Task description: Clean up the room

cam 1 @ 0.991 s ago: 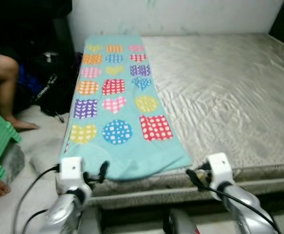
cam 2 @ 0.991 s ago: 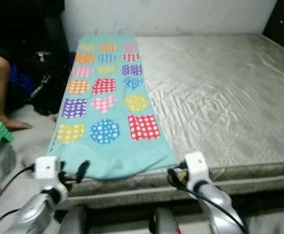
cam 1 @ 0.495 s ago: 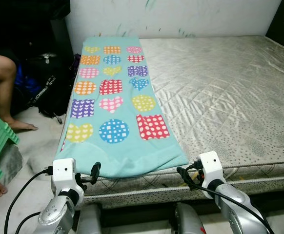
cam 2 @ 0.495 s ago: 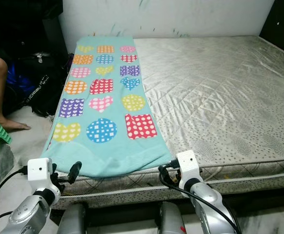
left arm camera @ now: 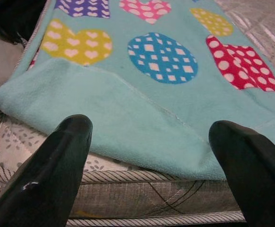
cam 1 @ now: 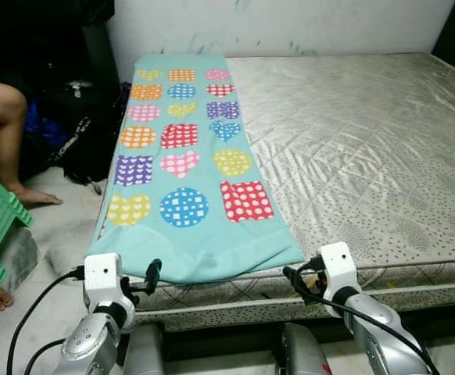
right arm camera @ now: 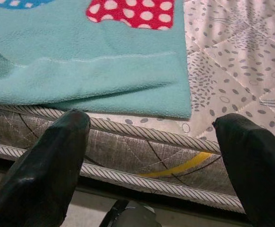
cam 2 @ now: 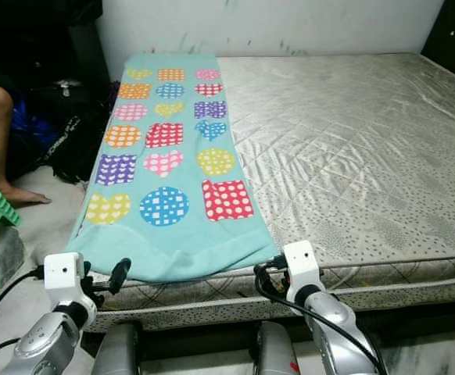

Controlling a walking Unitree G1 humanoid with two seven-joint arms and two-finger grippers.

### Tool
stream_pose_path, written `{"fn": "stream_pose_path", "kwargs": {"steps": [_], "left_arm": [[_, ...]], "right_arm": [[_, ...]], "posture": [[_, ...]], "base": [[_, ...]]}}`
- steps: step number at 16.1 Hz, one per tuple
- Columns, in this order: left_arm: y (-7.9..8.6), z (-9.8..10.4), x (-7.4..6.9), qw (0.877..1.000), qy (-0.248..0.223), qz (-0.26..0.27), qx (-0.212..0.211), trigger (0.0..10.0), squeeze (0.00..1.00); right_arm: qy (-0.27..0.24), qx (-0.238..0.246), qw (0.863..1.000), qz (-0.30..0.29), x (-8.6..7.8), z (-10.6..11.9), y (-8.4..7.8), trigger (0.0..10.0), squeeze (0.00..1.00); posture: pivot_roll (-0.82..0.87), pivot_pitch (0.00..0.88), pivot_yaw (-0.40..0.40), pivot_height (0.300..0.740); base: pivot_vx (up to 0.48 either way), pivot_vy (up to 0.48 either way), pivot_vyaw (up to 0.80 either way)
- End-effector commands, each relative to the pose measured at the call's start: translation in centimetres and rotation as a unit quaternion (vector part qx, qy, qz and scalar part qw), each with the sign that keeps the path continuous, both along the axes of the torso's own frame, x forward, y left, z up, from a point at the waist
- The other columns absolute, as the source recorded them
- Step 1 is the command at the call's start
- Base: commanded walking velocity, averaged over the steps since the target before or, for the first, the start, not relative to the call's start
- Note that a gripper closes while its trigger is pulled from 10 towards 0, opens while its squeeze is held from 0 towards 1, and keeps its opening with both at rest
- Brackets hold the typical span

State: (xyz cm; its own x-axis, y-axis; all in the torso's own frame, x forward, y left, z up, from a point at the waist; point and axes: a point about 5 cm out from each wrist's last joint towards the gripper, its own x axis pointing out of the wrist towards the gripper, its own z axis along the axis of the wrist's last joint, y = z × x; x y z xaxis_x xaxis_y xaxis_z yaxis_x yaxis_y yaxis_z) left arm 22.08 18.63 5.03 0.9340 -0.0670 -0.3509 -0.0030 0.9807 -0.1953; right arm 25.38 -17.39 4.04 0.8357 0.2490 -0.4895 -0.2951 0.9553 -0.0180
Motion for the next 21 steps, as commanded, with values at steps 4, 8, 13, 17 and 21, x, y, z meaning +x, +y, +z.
{"fn": "stream_pose_path", "kwargs": {"steps": [4, 8, 13, 17, 21], "left_arm": [[0.5, 0.5, 0.2, 1.000, -0.001, 0.023, 0.012, 10.0, 0.00], [0.4, 1.2, 0.9, 0.999, -0.012, 0.034, 0.029, 10.0, 0.00], [0.3, 1.7, 1.4, 0.999, -0.029, 0.031, 0.031, 10.0, 0.00], [0.0, 1.6, 1.3, 0.999, -0.029, 0.026, 0.028, 10.0, 0.00], [-0.2, 1.6, 1.3, 0.999, -0.029, 0.021, 0.024, 10.0, 0.00]], "right_arm": [[-0.021, 0.027, 0.999, -0.016, 2.1, 0.7, 0.8, 10.0, 0.00], [-0.051, 0.086, 0.992, -0.075, 4.3, 2.0, 1.8, 10.0, 0.00], [-0.046, 0.083, 0.994, -0.059, 3.8, 1.2, 3.7, 10.0, 0.00], [-0.052, 0.080, 0.994, -0.052, 3.9, 1.2, 3.9, 10.0, 0.00], [-0.048, 0.078, 0.994, -0.052, 3.9, 1.0, 3.9, 10.0, 0.00]], "posture": [[-0.02, 0.000, -0.014, 0.575], [-0.03, 0.000, 0.001, 0.575], [-0.03, 0.000, 0.000, 0.575], [-0.03, 0.000, 0.000, 0.587], [-0.03, 0.000, 0.000, 0.587]], "base": [[0.000, 0.000, 0.00], [0.000, 0.000, 0.00], [0.000, 0.000, 0.00], [0.203, 0.000, 0.37], [0.347, 0.000, 0.12]]}}
